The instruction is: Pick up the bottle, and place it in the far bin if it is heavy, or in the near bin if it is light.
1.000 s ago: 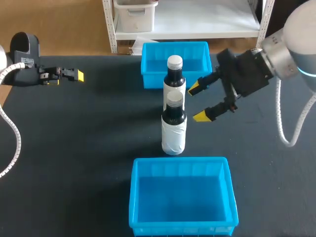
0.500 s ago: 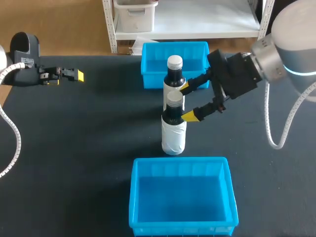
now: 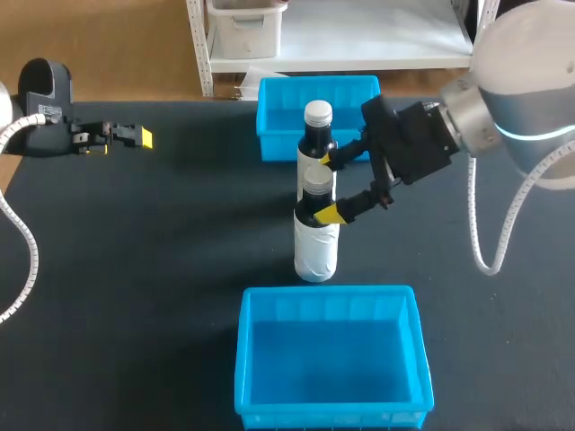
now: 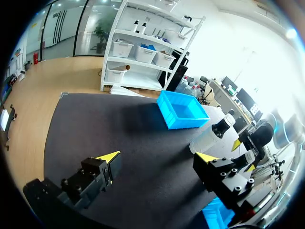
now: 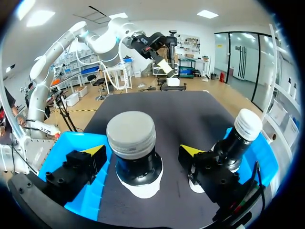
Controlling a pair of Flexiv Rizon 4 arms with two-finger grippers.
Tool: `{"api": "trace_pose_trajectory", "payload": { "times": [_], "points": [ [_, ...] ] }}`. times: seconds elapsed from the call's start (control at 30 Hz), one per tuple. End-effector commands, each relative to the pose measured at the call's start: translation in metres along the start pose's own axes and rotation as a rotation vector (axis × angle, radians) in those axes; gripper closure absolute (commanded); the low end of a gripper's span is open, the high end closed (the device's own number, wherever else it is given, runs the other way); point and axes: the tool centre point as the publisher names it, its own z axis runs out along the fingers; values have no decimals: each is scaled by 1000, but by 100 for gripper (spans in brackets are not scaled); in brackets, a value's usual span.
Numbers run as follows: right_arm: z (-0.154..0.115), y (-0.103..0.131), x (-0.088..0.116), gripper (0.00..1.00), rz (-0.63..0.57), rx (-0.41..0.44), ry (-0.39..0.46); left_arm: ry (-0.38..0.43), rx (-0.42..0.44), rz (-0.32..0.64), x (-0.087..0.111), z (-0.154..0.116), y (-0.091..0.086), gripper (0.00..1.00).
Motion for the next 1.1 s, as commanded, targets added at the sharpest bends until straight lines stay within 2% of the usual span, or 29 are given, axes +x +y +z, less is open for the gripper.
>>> {"api": "trace_pose_trajectory", "payload": {
  "times": [0.03, 0.43, 0.9, 1.0, 1.1],
  "points": [
    [5, -1, -2, 0, 0, -1, -1, 0, 0, 0, 0, 0, 0, 0],
    [8, 2, -2, 0, 53, 22, -30, 0, 0, 0, 0, 0, 0, 0],
    [10, 5, -1, 0, 51, 28, -35, 0, 0, 0, 0, 0, 0, 0],
    [10, 5, -2, 6, 48, 29, -33, 0, 0, 0, 0, 0, 0, 0],
    [10, 5, -3, 5, 43, 28, -31, 0, 0, 0, 0, 0, 0, 0]
  ]
}}
